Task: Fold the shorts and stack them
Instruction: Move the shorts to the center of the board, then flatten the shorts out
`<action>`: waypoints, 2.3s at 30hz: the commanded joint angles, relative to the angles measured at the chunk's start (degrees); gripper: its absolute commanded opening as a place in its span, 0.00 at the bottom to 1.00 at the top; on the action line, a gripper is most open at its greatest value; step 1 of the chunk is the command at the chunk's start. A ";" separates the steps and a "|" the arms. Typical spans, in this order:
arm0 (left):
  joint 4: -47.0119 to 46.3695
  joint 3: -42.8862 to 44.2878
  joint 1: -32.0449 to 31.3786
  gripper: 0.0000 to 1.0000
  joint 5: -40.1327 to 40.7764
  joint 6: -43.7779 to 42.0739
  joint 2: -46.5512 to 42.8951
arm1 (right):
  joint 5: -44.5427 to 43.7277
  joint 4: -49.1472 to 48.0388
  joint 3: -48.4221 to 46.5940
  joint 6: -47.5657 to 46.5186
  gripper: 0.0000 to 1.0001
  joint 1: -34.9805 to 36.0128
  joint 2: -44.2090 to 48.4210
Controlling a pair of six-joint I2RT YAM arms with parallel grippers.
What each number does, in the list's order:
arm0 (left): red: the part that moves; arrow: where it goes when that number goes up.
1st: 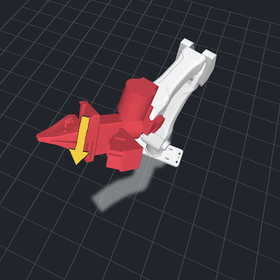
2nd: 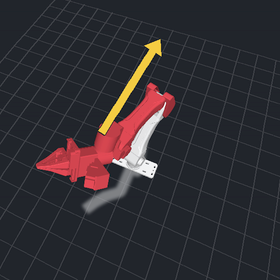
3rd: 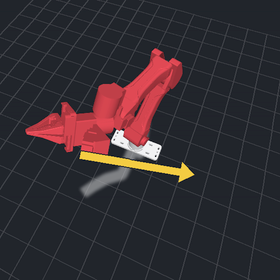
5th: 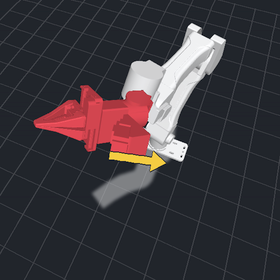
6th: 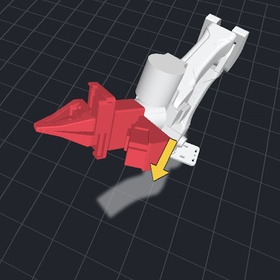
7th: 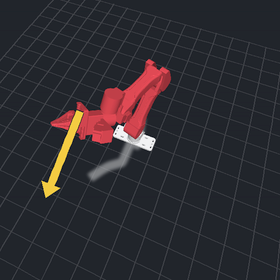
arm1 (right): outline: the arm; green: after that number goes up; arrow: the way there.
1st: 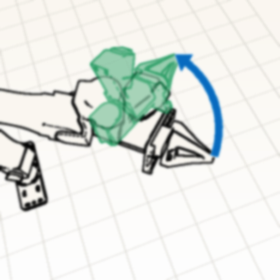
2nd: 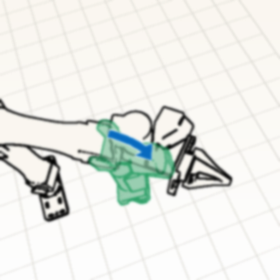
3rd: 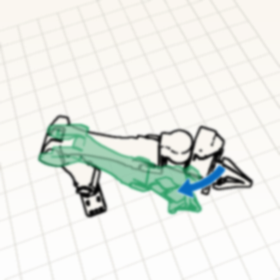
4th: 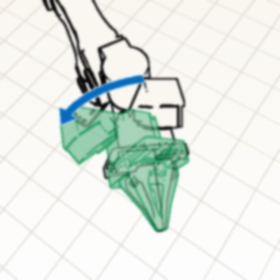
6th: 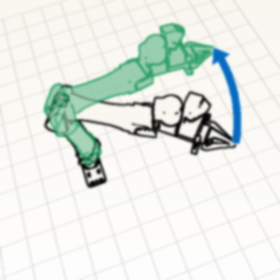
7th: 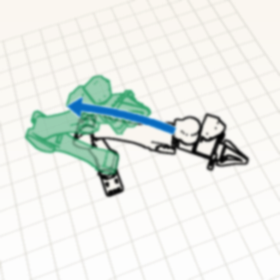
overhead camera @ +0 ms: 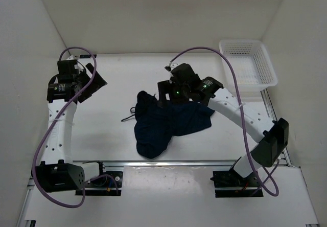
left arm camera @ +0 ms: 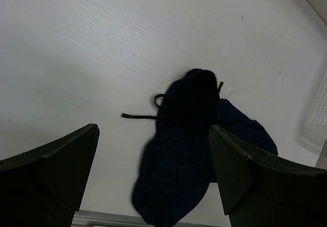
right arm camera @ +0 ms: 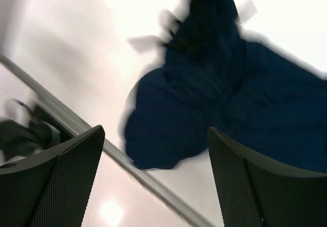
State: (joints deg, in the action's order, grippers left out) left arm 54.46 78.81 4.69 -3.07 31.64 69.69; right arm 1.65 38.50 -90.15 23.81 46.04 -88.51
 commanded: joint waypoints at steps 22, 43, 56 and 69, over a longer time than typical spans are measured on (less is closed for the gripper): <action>-5.33 7.40 -17.78 0.99 -3.96 -3.34 33.56 | -0.33 4.74 1.73 2.56 0.72 -9.48 -5.88; -2.43 16.20 -17.88 0.10 -10.55 -6.50 41.41 | 11.18 -6.86 0.07 -4.04 0.15 -1.92 -27.59; 11.98 56.68 -13.57 0.10 -17.31 -5.72 46.14 | 2.48 1.66 -23.62 -8.08 0.00 -13.43 -18.54; 1.81 66.47 -33.65 0.10 -24.26 0.00 46.49 | -4.99 -2.99 -3.39 2.99 0.00 -23.80 4.20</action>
State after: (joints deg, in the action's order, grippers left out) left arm 59.55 142.34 -20.45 -23.22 30.72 115.39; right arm 0.10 35.90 -100.82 22.59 25.54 -88.82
